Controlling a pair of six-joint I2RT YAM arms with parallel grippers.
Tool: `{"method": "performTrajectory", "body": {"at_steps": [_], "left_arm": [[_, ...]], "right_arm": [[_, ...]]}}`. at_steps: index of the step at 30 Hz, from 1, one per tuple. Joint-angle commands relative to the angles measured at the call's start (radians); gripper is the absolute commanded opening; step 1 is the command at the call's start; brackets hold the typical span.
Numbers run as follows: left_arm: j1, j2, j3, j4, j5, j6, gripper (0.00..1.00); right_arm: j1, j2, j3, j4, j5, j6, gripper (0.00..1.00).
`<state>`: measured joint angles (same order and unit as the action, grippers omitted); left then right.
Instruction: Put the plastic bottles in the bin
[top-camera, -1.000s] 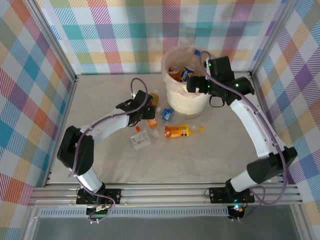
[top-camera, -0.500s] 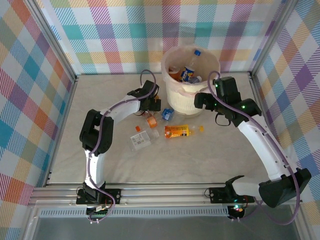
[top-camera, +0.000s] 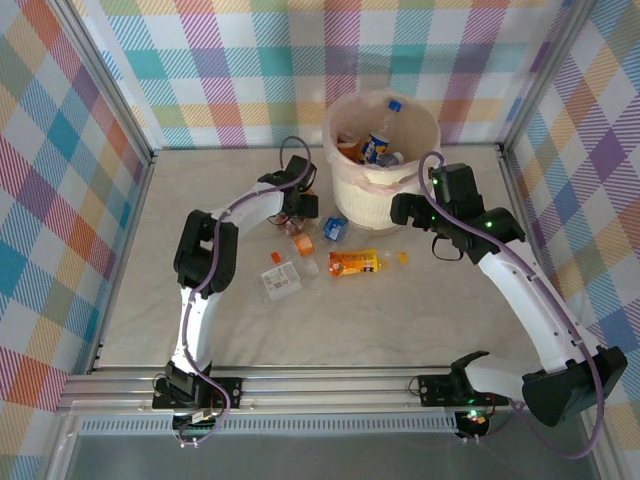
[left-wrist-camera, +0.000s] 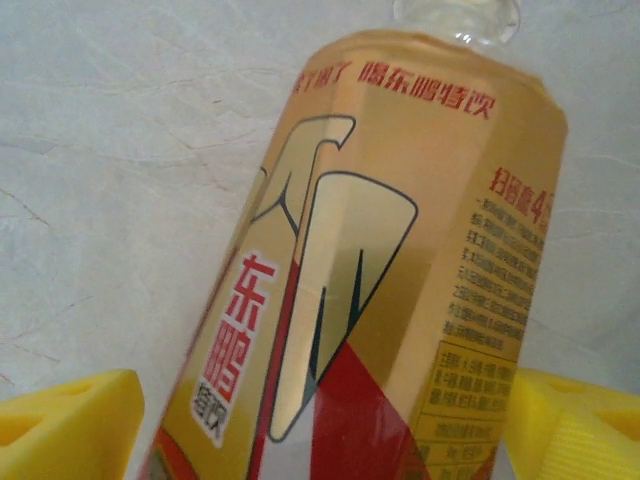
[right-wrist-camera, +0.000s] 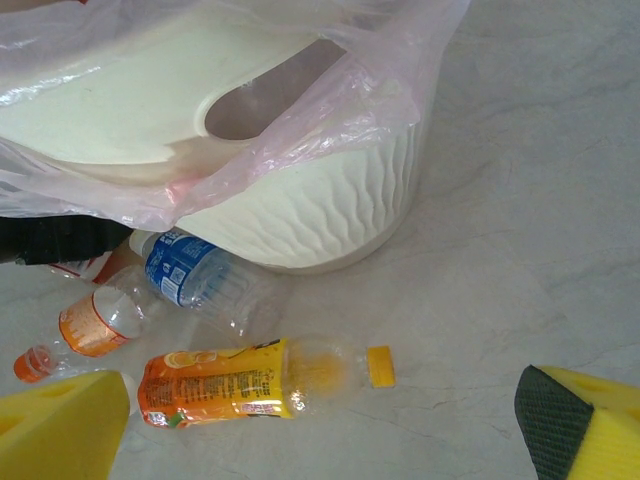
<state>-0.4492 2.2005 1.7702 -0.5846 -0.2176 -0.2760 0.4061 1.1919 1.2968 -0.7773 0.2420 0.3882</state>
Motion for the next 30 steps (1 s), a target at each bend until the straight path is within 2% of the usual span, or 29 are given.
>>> {"method": "performTrajectory", "body": {"at_steps": [1, 14, 19, 25, 30], "left_arm": [[0.021, 0.008, 0.018, -0.037, 0.017, -0.020, 0.88], [0.071, 0.045, 0.007, -0.044, 0.041, -0.061, 0.81], [0.079, 0.064, 0.005, -0.050, 0.045, -0.067, 0.88], [0.088, 0.080, 0.007, -0.053, 0.041, -0.074, 0.90], [0.093, 0.083, 0.008, -0.050, 0.044, -0.080, 0.82]], "right_arm": [[-0.004, -0.010, -0.011, 0.025, -0.013, 0.019, 1.00], [-0.005, -0.008, -0.025, 0.026, -0.021, 0.023, 1.00], [-0.004, -0.008, -0.028, 0.030, -0.024, 0.022, 1.00], [-0.004, 0.004, -0.028, 0.032, -0.028, 0.021, 1.00], [-0.004, 0.015, -0.018, 0.032, -0.033, 0.020, 1.00]]}}
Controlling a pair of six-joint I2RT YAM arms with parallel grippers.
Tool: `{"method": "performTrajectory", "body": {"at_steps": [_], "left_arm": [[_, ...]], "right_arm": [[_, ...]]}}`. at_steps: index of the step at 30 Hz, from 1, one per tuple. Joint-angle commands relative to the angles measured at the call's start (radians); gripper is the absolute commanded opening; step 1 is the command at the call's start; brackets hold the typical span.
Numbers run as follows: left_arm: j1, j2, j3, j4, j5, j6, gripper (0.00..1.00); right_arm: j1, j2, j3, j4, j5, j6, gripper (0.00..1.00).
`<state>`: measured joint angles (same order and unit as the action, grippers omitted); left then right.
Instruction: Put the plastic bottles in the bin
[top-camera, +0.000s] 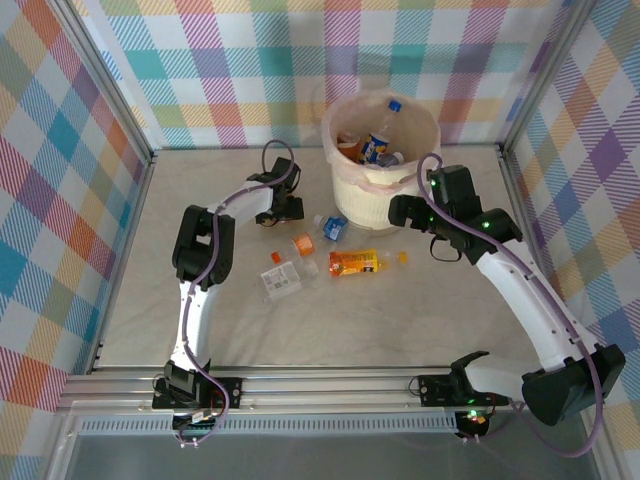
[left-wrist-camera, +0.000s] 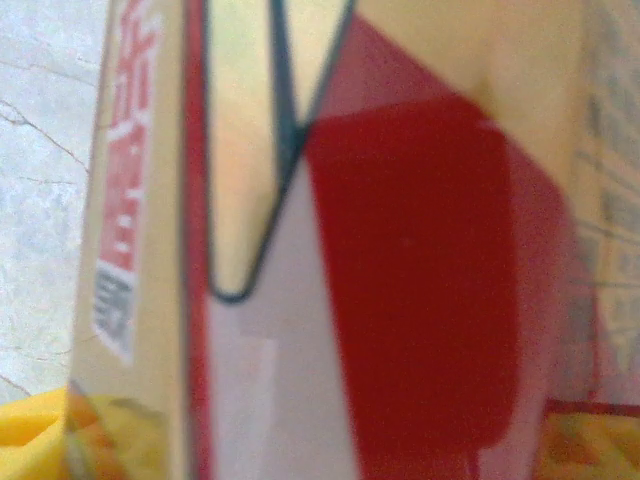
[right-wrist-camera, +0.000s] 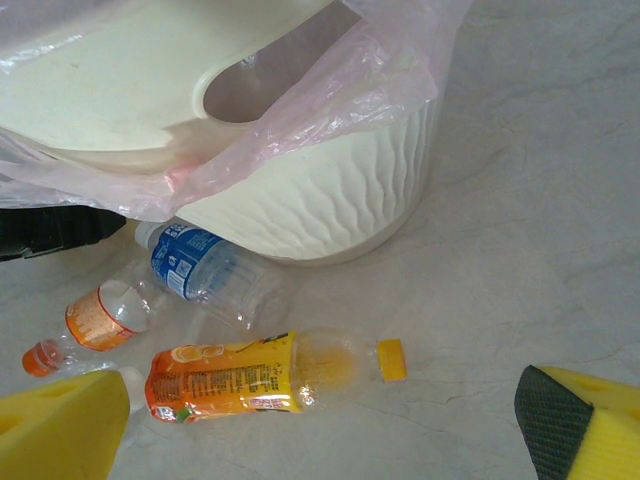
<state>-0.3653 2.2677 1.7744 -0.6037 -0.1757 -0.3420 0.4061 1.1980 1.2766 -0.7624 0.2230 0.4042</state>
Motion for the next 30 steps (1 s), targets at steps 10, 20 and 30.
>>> {"method": "performTrajectory", "body": {"at_steps": [10, 20, 30], "left_arm": [[0.009, -0.067, -0.013, -0.021, -0.030, -0.020, 0.56], [0.007, -0.298, -0.059, -0.019, -0.059, -0.038, 0.55], [-0.021, -0.549, -0.114, 0.012, -0.083, -0.030, 0.54]], "right_arm": [[-0.004, 0.015, -0.006, 0.007, 0.000, 0.005, 1.00], [-0.004, -0.018, -0.042, 0.016, -0.002, 0.002, 1.00], [-0.005, -0.062, -0.081, 0.023, -0.005, 0.001, 1.00]]}}
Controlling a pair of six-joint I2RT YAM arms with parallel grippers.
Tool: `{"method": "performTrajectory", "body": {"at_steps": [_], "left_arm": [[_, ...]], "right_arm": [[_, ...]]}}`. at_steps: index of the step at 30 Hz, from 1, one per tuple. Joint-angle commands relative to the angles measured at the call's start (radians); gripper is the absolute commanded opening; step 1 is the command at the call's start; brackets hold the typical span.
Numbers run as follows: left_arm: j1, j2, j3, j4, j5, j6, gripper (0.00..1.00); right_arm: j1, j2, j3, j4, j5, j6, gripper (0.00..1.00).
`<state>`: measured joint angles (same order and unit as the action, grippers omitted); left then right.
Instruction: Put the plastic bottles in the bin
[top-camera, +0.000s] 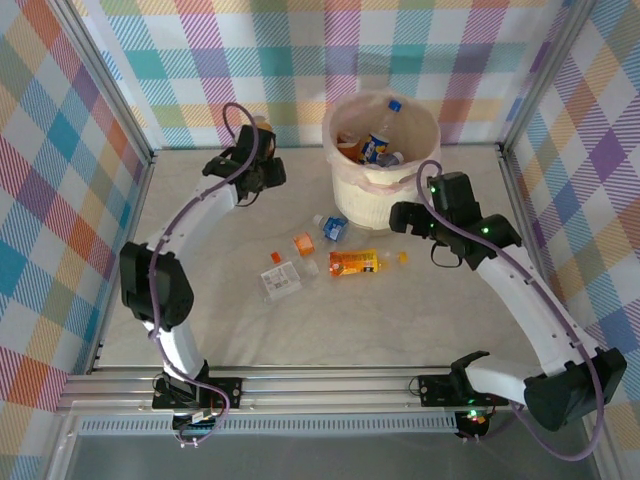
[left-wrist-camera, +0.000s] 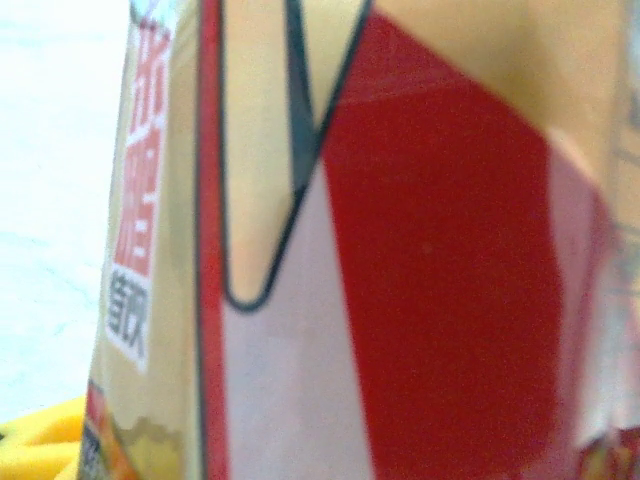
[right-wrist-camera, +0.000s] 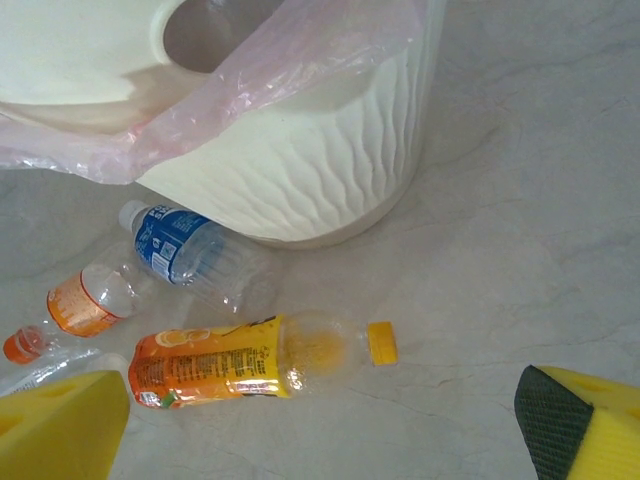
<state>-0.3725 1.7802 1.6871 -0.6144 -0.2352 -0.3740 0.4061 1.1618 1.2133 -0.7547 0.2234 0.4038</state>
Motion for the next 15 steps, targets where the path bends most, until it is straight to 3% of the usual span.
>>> {"method": "performTrajectory", "body": {"at_steps": [1, 10, 15], "left_arm": [[-0.021, -0.084, -0.028, 0.028, -0.025, 0.005, 0.54], [-0.110, -0.241, 0.008, 0.108, -0.031, 0.044, 0.54], [-0.155, -0.246, 0.075, 0.159, 0.021, 0.053, 0.51]], "right_arm": [[-0.004, -0.029, -0.022, 0.015, -0.006, 0.006, 1.00], [-0.005, -0.069, -0.058, 0.003, -0.010, 0.016, 1.00], [-0.004, -0.086, -0.078, 0.003, -0.009, 0.024, 1.00]]}}
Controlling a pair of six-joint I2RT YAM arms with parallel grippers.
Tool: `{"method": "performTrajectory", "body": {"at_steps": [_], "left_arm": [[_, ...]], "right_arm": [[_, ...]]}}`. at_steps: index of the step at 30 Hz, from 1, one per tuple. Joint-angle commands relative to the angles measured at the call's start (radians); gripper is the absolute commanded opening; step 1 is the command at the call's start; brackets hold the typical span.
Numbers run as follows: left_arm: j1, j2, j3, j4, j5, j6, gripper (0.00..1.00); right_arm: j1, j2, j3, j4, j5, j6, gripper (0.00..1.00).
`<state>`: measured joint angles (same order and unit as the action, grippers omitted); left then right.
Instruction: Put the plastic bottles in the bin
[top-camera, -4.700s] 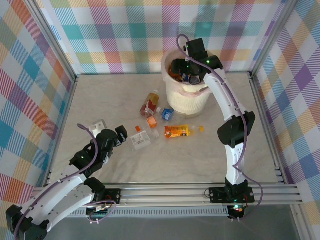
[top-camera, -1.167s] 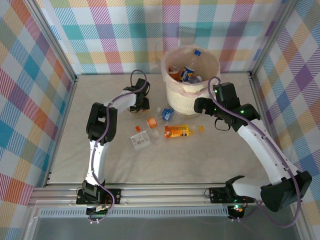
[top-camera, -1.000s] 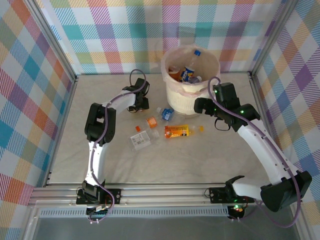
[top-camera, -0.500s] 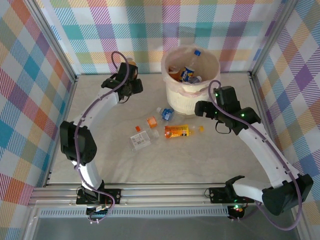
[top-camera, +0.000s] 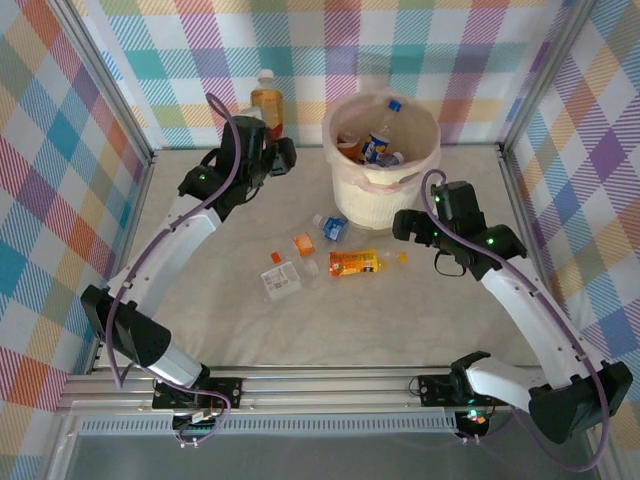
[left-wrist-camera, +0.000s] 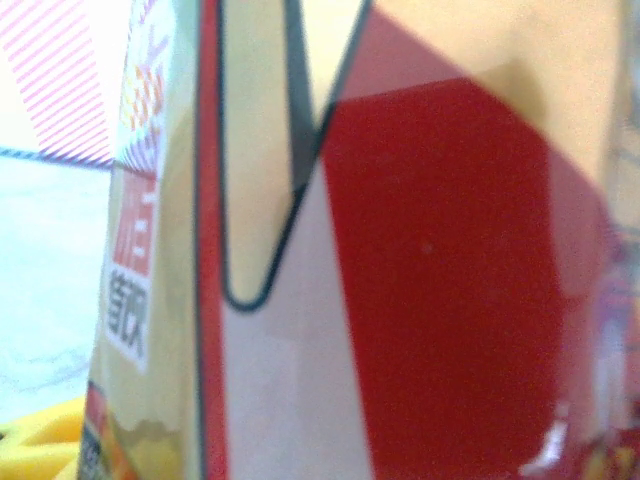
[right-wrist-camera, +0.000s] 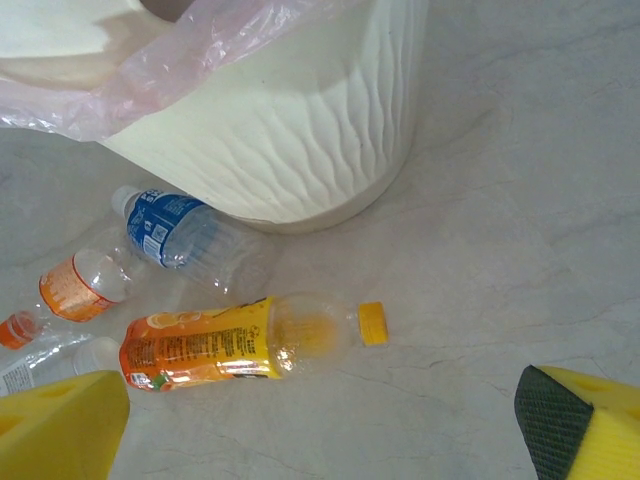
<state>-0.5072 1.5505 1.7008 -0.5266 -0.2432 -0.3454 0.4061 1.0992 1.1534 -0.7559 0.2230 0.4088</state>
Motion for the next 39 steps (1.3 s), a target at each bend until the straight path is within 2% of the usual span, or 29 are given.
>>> {"method": "performTrajectory", "body": {"at_steps": [1, 9, 20, 29, 39], "left_arm": [[-0.029, -0.004, 0.084, 0.082, 0.037, 0.027, 0.51], [-0.113, 0.220, 0.346, 0.105, 0.085, 0.085, 0.48], [-0.149, 0.614, 0.821, -0.042, 0.168, 0.153, 0.49], [-0.151, 0.706, 0.831, -0.056, 0.160, 0.163, 0.50], [-0.151, 0.746, 0.847, -0.068, 0.139, 0.180, 0.56]], "right_arm": [[-0.005, -0.029, -0.027, 0.008, -0.010, 0.022, 1.00], [-0.004, -0.043, -0.069, 0.015, -0.014, 0.038, 1.00], [-0.004, -0.071, -0.105, 0.010, -0.018, 0.047, 1.00], [-0.005, -0.087, -0.127, 0.029, -0.017, 0.056, 1.00], [-0.005, -0.091, -0.141, 0.019, -0.008, 0.064, 1.00]]}}
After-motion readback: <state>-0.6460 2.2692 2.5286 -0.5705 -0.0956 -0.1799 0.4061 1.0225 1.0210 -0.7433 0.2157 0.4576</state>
